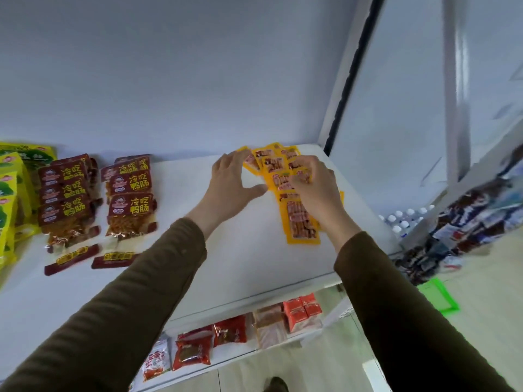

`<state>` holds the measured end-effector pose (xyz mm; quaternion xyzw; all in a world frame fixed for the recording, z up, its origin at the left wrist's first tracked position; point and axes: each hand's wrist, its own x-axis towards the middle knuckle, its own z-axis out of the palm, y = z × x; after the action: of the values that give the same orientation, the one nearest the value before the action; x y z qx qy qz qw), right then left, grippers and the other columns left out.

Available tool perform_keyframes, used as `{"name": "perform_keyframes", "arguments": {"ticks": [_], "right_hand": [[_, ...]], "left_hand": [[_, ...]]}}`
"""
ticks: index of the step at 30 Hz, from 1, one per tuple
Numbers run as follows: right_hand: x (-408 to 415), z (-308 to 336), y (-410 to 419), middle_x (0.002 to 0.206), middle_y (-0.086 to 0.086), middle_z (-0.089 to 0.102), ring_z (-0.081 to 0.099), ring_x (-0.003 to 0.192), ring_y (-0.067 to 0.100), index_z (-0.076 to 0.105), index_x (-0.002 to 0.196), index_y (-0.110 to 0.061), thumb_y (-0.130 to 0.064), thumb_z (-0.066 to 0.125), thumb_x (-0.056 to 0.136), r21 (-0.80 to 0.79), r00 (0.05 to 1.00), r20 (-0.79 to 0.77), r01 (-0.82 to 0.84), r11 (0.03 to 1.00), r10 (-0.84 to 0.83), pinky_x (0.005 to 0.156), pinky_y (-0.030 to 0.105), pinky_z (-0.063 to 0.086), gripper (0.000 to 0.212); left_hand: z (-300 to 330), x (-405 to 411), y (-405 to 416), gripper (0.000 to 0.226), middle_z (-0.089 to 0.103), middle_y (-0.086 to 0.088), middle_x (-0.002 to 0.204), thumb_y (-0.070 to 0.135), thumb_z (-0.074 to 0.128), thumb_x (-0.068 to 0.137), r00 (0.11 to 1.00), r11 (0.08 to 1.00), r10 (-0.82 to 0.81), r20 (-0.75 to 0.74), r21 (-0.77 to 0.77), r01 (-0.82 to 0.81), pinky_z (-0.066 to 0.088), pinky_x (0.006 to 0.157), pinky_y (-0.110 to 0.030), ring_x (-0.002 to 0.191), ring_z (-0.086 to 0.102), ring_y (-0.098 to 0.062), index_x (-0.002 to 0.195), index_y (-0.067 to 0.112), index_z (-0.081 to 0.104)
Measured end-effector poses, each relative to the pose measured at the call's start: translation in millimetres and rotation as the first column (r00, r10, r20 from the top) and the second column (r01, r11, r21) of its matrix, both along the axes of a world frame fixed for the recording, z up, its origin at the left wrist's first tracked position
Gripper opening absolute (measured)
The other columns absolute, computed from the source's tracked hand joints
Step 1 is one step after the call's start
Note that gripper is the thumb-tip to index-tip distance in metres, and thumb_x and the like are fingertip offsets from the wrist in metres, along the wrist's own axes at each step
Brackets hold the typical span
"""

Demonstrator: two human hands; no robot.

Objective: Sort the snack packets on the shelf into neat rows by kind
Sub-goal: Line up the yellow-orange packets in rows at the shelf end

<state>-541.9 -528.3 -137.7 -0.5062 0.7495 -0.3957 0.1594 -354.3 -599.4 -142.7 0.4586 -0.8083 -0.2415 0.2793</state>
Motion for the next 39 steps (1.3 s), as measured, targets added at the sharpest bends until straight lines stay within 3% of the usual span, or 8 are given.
{"name": "perform_keyframes", "arguments": {"ticks": [4,9,19,22,26,30,32,39], "right_hand": [[-33,-9,12,0.143,-0.001,0.049,0.036,0.138,0.025,0.042,0.147,-0.034,-0.043,0.074,0.086,0.194,0.996,0.036,-0.091,0.977,0.085,0.107,0.046,0.041,0.07],[-44,-27,4,0.167,0.002,0.019,0.009,0.154,0.03,0.017,0.16,-0.026,-0.067,0.073,0.075,0.414,0.888,-0.294,-0.216,0.884,0.355,0.123,0.052,0.013,0.11],[-37,-47,-22,0.156,0.001,0.04,0.023,0.149,0.027,0.032,0.155,-0.025,-0.071,0.052,0.088,0.248,0.825,-0.476,-0.209,0.946,0.307,0.124,0.047,0.004,0.084],[-31,-47,-27,0.153,0.003,0.042,0.028,0.146,0.029,0.032,0.155,-0.021,-0.071,0.048,0.091,0.215,0.837,-0.474,-0.191,0.958,0.274,0.125,0.047,0.005,0.082],[-20,-48,-37,0.153,0.008,0.042,0.03,0.145,0.032,0.025,0.157,-0.016,-0.07,0.04,0.095,0.223,0.807,-0.539,-0.14,0.965,0.242,0.126,0.048,0.005,0.084],[-10,-52,-42,0.148,0.011,0.046,0.035,0.141,0.034,0.02,0.158,-0.014,-0.066,0.038,0.098,0.177,0.812,-0.555,-0.092,0.98,0.177,0.125,0.05,0.008,0.082],[-4,-55,-45,0.145,0.011,0.047,0.038,0.138,0.033,0.018,0.158,-0.014,-0.062,0.04,0.099,0.137,0.827,-0.54,-0.092,0.986,0.153,0.125,0.049,0.013,0.079],[16,-59,-51,0.145,0.008,0.044,0.045,0.128,0.029,0.025,0.157,-0.02,-0.047,0.055,0.098,-0.072,0.921,-0.387,-0.085,0.994,0.051,0.107,0.042,0.037,0.072]], "left_hand": [[-17,-34,-11,0.105,0.023,-0.008,0.167,0.053,0.08,0.081,0.994,0.991,-0.063,0.093,0.126,0.051,0.017,0.124,-0.047,0.154,0.014,-0.03,0.162,0.022,0.021],[-32,-61,-52,0.105,0.023,-0.014,0.167,0.058,0.074,0.086,0.984,0.977,0.076,0.163,0.184,-0.106,0.017,0.124,-0.049,0.155,0.015,-0.033,0.162,0.015,0.017],[-35,-83,-108,0.113,0.037,-0.017,0.158,0.071,0.075,0.075,0.93,0.917,0.297,0.217,0.206,-0.341,0.025,0.12,-0.052,0.147,0.029,-0.04,0.159,0.019,0.021],[-33,-88,-113,0.103,0.042,-0.015,0.149,0.046,0.087,0.075,0.954,0.91,0.298,0.042,0.289,-0.297,0.037,0.113,-0.05,0.139,0.037,-0.037,0.154,0.018,0.028],[-26,-85,-110,0.081,0.053,-0.013,0.128,0.008,0.078,0.086,0.9,0.842,0.341,-0.272,0.513,-0.164,0.055,0.077,-0.037,0.099,0.063,-0.026,0.15,0.017,0.029],[-25,-72,-93,0.021,0.064,-0.011,0.084,-0.001,0.061,0.094,0.818,0.751,0.385,-0.427,0.661,-0.008,0.047,0.069,-0.035,0.074,0.06,-0.025,0.111,0.012,0.055],[-23,-65,-78,0.012,0.066,-0.008,0.082,0.005,0.06,0.097,0.79,0.738,0.372,-0.487,0.672,0.066,0.05,0.069,-0.032,0.073,0.062,-0.023,0.102,0.015,0.054],[-26,-50,-37,0.067,0.074,-0.006,0.116,0.007,0.081,0.085,0.747,0.707,0.31,-0.589,0.668,0.233,0.062,0.072,-0.04,0.092,0.077,-0.023,0.133,0.029,0.04]]}}
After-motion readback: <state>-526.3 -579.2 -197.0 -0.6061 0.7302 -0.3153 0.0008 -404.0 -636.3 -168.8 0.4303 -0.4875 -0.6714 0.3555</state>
